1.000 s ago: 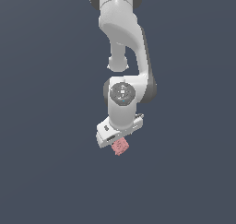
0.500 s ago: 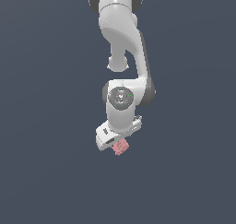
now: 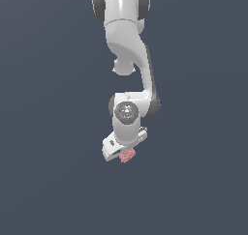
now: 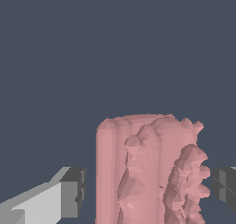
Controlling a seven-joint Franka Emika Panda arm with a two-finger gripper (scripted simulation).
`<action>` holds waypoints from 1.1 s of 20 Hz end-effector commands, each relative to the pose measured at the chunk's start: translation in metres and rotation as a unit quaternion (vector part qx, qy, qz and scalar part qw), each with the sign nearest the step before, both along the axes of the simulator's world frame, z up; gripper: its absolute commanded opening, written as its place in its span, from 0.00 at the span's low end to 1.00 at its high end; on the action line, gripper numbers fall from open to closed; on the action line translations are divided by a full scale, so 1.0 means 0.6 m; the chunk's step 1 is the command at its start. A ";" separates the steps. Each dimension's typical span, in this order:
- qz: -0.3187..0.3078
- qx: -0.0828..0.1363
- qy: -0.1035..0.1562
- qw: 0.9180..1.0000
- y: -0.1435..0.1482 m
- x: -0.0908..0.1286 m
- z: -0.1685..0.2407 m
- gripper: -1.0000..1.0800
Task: Pick up the object and move it to a goal position.
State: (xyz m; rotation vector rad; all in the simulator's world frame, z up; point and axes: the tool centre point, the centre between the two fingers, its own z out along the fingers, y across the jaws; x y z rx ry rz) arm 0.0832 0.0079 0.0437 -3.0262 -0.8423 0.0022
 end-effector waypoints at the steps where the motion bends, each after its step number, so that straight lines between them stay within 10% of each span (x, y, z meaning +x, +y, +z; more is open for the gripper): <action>1: 0.000 0.000 -0.001 1.000 0.000 0.001 -0.012 0.96; 5: 0.000 0.000 -0.001 1.000 0.000 0.003 -0.012 0.96; 6: 0.000 0.000 -0.001 1.000 0.000 0.003 -0.012 0.00; 22: 0.000 0.000 -0.003 1.000 -0.004 -0.001 0.001 0.00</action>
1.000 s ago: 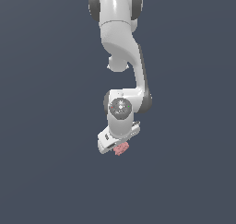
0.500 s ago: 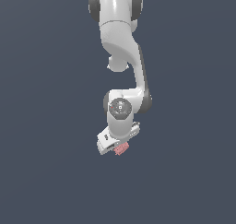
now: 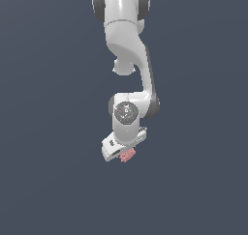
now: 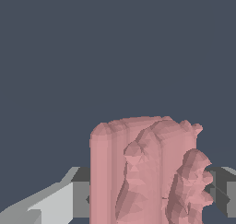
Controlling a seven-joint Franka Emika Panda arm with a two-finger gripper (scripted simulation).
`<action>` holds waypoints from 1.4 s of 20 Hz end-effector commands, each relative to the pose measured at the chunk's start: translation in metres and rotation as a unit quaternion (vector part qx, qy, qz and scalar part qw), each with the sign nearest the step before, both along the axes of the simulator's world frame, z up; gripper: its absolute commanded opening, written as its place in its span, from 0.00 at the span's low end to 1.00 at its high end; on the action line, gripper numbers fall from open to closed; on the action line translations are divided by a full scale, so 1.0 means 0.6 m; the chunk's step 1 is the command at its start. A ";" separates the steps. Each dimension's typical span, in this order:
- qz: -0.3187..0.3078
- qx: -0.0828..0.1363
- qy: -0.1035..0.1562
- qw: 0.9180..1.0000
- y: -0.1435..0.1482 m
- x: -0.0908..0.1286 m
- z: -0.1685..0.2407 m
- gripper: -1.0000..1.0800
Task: Pick up the object and move it to a goal position.
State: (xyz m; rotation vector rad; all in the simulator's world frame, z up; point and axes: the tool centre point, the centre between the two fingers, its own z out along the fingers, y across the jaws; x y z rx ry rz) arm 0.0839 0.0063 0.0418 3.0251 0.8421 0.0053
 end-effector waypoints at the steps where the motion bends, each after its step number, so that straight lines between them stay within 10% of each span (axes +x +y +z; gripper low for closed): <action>1: 0.000 0.000 0.000 1.000 -0.002 -0.004 0.007 0.00; 28: 0.000 0.000 0.002 1.000 -0.058 -0.137 0.189 0.00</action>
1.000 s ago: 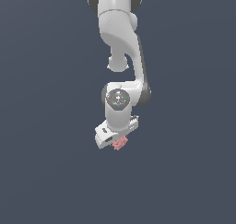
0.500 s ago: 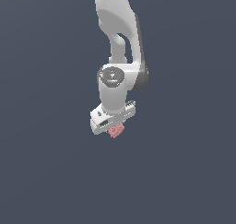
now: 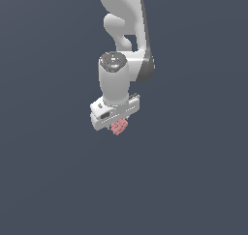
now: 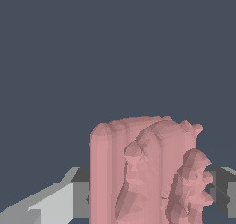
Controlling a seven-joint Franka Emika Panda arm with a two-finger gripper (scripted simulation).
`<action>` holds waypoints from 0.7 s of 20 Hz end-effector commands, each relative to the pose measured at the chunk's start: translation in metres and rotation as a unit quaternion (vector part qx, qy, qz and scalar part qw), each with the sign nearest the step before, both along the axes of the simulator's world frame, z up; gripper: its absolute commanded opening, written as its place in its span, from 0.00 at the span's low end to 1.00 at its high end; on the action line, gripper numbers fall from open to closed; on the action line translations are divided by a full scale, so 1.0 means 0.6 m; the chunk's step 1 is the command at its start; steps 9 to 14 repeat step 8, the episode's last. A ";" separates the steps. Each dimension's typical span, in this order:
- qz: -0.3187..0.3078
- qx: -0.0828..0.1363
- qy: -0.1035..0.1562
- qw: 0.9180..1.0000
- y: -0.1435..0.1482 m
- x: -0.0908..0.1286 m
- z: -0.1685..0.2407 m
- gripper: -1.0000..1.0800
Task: Pick up the object and move it to a goal position.
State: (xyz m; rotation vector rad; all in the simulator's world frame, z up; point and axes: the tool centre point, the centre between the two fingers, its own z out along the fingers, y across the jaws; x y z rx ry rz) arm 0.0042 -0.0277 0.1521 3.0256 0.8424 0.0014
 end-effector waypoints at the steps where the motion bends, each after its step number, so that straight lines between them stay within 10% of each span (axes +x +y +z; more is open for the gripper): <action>1: 0.000 0.000 0.000 1.000 -0.002 -0.006 0.008 0.00; 14: 0.000 0.000 0.000 1.000 -0.003 -0.005 0.010 0.00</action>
